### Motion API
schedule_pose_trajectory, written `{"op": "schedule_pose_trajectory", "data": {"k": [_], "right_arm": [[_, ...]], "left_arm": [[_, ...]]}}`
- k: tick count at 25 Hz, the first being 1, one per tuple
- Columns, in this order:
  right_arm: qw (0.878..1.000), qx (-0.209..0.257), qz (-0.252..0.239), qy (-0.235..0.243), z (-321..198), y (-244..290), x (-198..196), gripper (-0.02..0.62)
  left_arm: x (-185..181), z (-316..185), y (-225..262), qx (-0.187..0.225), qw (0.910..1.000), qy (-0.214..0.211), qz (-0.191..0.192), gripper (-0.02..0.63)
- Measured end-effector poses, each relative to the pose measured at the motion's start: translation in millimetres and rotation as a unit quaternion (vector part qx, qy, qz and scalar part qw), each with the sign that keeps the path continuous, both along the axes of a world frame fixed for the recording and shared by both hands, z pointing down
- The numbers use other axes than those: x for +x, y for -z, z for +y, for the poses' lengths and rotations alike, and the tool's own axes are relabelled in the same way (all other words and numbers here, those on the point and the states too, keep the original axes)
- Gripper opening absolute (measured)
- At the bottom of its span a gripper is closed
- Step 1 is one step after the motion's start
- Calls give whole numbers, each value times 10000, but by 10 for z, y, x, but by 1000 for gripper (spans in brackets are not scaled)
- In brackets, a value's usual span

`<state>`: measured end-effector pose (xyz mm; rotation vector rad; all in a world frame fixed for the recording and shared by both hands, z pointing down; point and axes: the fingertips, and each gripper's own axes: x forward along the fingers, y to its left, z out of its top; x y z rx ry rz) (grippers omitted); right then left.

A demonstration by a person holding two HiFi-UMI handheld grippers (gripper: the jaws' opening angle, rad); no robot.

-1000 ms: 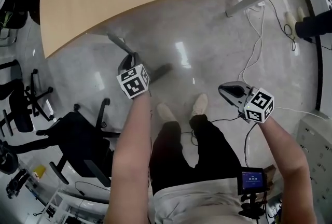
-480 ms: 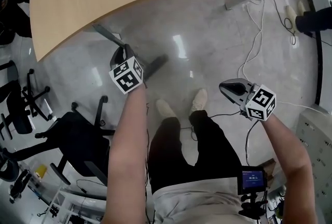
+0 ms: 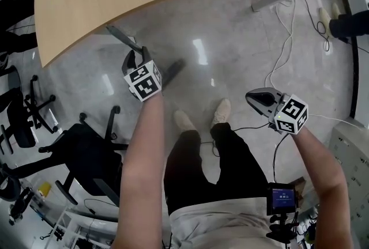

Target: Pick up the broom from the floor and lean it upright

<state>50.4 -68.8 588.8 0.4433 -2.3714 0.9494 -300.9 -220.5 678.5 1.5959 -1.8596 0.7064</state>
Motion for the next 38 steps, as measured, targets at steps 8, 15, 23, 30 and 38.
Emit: {"op": "schedule_pose_trajectory", "data": {"k": [8, 15, 23, 30, 38], "right_arm": [[10000, 84, 1, 29, 2, 40, 58, 18], [9994, 331, -78, 115, -27, 264, -111, 18], [9982, 466, -378, 83, 78, 668, -420, 18], [9965, 576, -505, -324, 107, 1145, -332, 18], [9902, 949, -621, -809, 116, 1668, -294, 18]], "left_arm": [[42, 47, 153, 93, 9998, -145, -82, 178], [159, 593, 537, 132, 9991, -314, 239, 176], [556, 1729, 932, -99, 9946, -435, 939, 175], [357, 2194, 1456, 63, 9907, -730, 1143, 172], [172, 2339, 2243, 721, 9856, -908, 1230, 138]]}}
